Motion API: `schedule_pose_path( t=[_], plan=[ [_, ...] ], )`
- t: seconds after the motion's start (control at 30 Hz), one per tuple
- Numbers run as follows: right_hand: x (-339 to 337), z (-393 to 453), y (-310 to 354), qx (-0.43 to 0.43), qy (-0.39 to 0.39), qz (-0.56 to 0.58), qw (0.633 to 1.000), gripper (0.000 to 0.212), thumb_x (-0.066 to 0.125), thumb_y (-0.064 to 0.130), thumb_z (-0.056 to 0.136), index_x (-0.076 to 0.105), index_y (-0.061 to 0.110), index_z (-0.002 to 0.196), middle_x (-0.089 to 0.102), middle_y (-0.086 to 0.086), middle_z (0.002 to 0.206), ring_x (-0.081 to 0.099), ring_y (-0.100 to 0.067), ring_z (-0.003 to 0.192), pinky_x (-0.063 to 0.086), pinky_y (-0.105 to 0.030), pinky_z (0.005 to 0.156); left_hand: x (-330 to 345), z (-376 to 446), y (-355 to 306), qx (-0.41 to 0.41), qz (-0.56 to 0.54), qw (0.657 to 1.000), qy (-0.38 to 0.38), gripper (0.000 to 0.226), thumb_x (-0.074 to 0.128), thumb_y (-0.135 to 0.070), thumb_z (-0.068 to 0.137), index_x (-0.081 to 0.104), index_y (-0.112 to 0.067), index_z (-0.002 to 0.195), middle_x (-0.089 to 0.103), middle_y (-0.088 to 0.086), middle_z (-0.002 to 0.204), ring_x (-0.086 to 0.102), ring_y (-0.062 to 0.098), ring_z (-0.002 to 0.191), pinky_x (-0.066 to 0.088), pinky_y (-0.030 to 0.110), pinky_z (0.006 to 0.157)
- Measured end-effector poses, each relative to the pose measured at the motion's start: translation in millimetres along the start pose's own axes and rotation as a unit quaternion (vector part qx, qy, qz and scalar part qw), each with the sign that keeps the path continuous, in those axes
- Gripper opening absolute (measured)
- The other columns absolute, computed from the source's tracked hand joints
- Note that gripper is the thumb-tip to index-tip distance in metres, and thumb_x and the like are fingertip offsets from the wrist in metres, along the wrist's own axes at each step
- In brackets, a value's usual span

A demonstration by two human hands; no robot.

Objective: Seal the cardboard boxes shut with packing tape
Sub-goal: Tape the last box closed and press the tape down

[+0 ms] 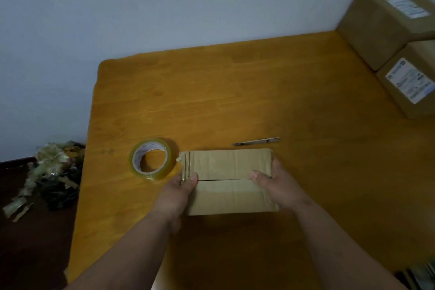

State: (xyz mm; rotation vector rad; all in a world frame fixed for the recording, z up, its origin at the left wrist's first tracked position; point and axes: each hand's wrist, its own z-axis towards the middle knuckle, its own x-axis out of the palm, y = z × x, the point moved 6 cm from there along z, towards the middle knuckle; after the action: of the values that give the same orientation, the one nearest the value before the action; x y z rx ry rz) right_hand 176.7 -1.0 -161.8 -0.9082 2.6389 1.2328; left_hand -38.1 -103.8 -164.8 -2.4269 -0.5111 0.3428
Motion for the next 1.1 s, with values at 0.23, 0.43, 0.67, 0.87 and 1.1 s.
schedule_pose_path(
  t=[0.23,0.43,0.67,0.87,1.1],
  plan=[
    [10.8,-11.0,-3.2,-0.003,-0.029,0.050,0.998,0.022,0.058,0.031,0.097,0.055,0.021,0.117,0.065,-0.004,0.109,0.065,-0.026,0.098,0.056,-0.052,0.088,-9.7,-2.6,5.1,-0.015,-0.003,1.000,0.009,0.033,0.053,-0.032,0.100,0.055,-0.020,0.131,0.063,0.008,0.115,0.059,0.031,0.106,0.049,0.053,0.097],
    [17.9,-23.8,-26.0,0.046,-0.021,0.057,0.997,0.058,0.044,0.057,0.097,0.042,0.022,0.144,0.056,-0.007,0.135,0.055,-0.031,0.121,0.044,-0.053,0.104,-12.0,-8.9,7.2,-0.017,0.000,0.999,0.037,0.044,0.054,-0.043,0.098,0.050,-0.024,0.137,0.062,0.007,0.118,0.059,0.030,0.107,0.048,0.051,0.098],
    [13.6,-22.7,-23.8,0.037,-0.005,0.038,0.999,0.052,0.045,0.047,0.100,0.043,0.017,0.143,0.059,-0.005,0.122,0.059,-0.029,0.113,0.049,-0.050,0.099,-20.8,-4.1,1.4,0.000,0.074,0.997,-0.033,0.069,0.029,-0.069,0.094,0.055,-0.014,0.128,0.059,0.013,0.124,0.053,0.035,0.116,0.042,0.052,0.104],
    [10.3,-16.2,-21.6,0.042,0.065,0.204,0.976,0.034,0.054,0.020,0.099,0.047,0.021,0.133,0.064,-0.014,0.118,0.065,-0.036,0.104,0.055,-0.056,0.085,-18.7,-6.2,-3.3,-0.039,-0.062,0.996,-0.047,0.047,0.039,-0.058,0.099,0.062,-0.019,0.109,0.066,0.010,0.107,0.062,0.029,0.095,0.053,0.042,0.076],
    [-38.6,-15.3,19.3,-0.054,0.096,0.443,0.890,0.021,0.055,0.024,0.072,0.070,0.009,0.077,0.070,-0.007,0.084,0.067,-0.022,0.078,0.051,-0.036,0.070,-23.9,-5.2,-46.2,0.067,-0.243,0.966,0.054,0.033,0.038,-0.038,0.092,0.066,-0.022,0.100,0.065,0.003,0.100,0.053,0.026,0.099,0.040,0.042,0.088]
  ],
)
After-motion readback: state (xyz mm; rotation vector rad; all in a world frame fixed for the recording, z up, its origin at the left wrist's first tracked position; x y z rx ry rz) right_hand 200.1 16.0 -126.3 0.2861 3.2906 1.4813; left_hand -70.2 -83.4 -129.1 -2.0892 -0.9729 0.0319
